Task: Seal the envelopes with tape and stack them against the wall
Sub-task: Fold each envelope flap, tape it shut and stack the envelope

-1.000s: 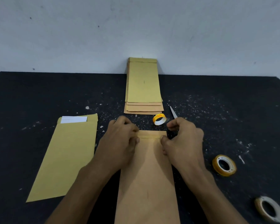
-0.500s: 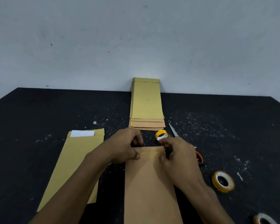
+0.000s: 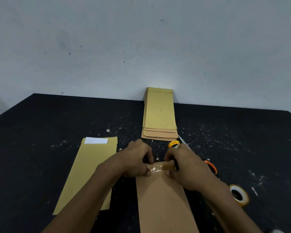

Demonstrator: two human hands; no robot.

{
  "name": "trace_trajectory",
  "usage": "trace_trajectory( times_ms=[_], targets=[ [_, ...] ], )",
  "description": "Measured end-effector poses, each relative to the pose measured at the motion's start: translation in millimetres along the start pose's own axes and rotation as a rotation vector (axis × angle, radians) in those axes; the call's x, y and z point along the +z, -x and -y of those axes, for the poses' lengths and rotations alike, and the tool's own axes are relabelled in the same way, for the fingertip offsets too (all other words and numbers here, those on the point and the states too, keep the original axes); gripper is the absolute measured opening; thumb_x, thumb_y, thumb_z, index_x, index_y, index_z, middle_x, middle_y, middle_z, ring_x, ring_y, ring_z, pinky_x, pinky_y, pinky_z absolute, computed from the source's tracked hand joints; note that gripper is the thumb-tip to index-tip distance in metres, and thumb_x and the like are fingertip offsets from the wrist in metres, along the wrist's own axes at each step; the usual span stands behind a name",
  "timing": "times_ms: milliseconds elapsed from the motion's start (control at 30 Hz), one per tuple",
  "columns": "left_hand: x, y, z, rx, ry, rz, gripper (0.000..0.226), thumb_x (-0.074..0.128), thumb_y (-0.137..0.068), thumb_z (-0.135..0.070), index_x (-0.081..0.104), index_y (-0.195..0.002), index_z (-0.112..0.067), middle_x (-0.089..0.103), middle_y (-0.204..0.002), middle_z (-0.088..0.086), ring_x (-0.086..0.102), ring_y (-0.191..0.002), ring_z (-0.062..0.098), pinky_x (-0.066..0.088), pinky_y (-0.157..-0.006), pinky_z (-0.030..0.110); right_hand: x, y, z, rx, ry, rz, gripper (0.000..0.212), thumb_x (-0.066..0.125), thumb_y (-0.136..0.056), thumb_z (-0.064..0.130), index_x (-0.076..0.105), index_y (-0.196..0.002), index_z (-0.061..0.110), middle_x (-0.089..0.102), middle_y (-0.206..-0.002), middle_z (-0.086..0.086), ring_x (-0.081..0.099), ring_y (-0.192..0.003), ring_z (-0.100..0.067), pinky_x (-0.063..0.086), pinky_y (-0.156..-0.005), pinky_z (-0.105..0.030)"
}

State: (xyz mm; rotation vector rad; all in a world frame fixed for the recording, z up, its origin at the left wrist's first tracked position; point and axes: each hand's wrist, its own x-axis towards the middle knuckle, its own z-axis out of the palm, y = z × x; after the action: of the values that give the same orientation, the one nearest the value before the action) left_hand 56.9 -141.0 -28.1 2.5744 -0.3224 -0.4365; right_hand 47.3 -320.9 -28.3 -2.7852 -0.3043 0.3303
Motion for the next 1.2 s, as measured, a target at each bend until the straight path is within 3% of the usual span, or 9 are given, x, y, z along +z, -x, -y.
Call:
trace_trajectory(
  times_ms=[100,167,300,433,600,733,933,1067,1200],
  targets=[
    [0.7,1.7,-2.2,0.010,0.001,0.012,0.025,0.078,-0.082,-0.019,0.062,-0.097,-0.030,0.041,-0.121,-0.004,0.039,-0.110,0.012,0.042,-0.090,0.027,-5.6,-3.4,1.7,-0.020,-0.036,0.050,0.020,0.070,-0.087,0.021,0.055,-0.094,0.032,0.047,-0.118,0.004,0.051,-0.107,-0.014,0.051,-0.091,-0.036],
    [0.5,4.6,-1.5,0.007,0.060,-0.011,0.031,0.079,-0.081,-0.016,0.059,-0.100,-0.029,0.048,-0.118,-0.004,0.047,-0.107,0.012,0.046,-0.088,0.027,-7.2,-4.0,0.5,-0.030,-0.108,0.041,0.023,0.072,-0.083,0.015,0.055,-0.085,0.030,0.055,-0.105,0.005,0.055,-0.094,-0.011,0.051,-0.077,-0.028],
    [-4.3,14.0,8.4,-0.003,0.537,-0.124,0.038,0.082,-0.076,-0.004,0.061,-0.104,-0.020,0.069,-0.101,0.010,0.066,-0.088,0.016,0.056,-0.080,0.032,-9.4,0.6,-4.6,-0.014,-0.592,-0.097,0.026,0.075,-0.081,-0.002,0.061,-0.080,0.020,0.065,-0.066,0.002,0.059,-0.063,-0.009,0.045,-0.057,-0.024],
    [-14.5,24.7,10.2,0.018,0.887,-0.121,0.037,0.077,-0.079,0.003,0.063,-0.112,-0.006,0.076,-0.098,0.015,0.074,-0.092,0.026,0.060,-0.081,0.039,-19.7,-0.1,-3.7,0.007,-1.085,-0.274,0.032,0.074,-0.080,-0.010,0.063,-0.101,0.012,0.076,-0.077,-0.003,0.071,-0.074,-0.015,0.055,-0.062,-0.026],
    [-21.5,29.0,8.3,0.062,0.963,-0.069,0.037,0.075,-0.080,0.001,0.064,-0.114,-0.001,0.075,-0.103,0.016,0.073,-0.097,0.030,0.059,-0.086,0.042,-37.4,-7.3,-3.6,0.048,-1.360,-0.424,0.036,0.072,-0.082,-0.009,0.063,-0.110,0.011,0.078,-0.089,-0.008,0.074,-0.082,-0.020,0.055,-0.060,-0.027],
    [-26.0,24.2,5.5,0.093,1.004,-0.091,0.032,0.074,-0.080,0.004,0.065,-0.111,0.002,0.075,-0.101,0.017,0.074,-0.095,0.030,0.060,-0.079,0.033,-46.9,-14.4,-4.6,0.077,-1.414,-0.435,0.034,0.073,-0.082,-0.003,0.064,-0.111,0.014,0.077,-0.092,-0.010,0.075,-0.085,-0.024,0.057,-0.062,-0.033],
    [-44.9,-7.8,4.5,-0.042,1.110,-0.313,0.030,0.074,-0.079,0.001,0.066,-0.109,-0.001,0.076,-0.098,0.014,0.073,-0.094,0.029,0.059,-0.077,0.039,-41.7,-21.4,-2.8,0.066,-1.244,-0.117,0.032,0.075,-0.083,0.003,0.065,-0.113,0.007,0.078,-0.091,-0.008,0.076,-0.080,-0.019,0.057,-0.058,-0.026],
    [-56.2,-42.4,2.2,-0.132,1.013,-0.427,0.029,0.079,-0.075,0.000,0.068,-0.101,-0.005,0.075,-0.096,0.010,0.073,-0.090,0.023,0.060,-0.077,0.037,-43.3,-49.7,-5.2,0.143,-1.178,-0.199,0.026,0.075,-0.083,-0.001,0.067,-0.108,0.003,0.078,-0.085,-0.010,0.075,-0.073,-0.019,0.060,-0.057,-0.032],
    [-62.8,-83.9,5.8,-0.159,0.771,-0.542,0.040,0.088,-0.070,-0.010,0.068,-0.105,-0.009,0.072,-0.100,0.007,0.070,-0.092,0.020,0.059,-0.084,0.038,-50.9,-92.6,-10.8,0.198,-1.027,-0.323,0.025,0.081,-0.079,0.003,0.069,-0.101,0.005,0.075,-0.089,-0.014,0.074,-0.082,-0.026,0.062,-0.075,-0.044]
  ],
)
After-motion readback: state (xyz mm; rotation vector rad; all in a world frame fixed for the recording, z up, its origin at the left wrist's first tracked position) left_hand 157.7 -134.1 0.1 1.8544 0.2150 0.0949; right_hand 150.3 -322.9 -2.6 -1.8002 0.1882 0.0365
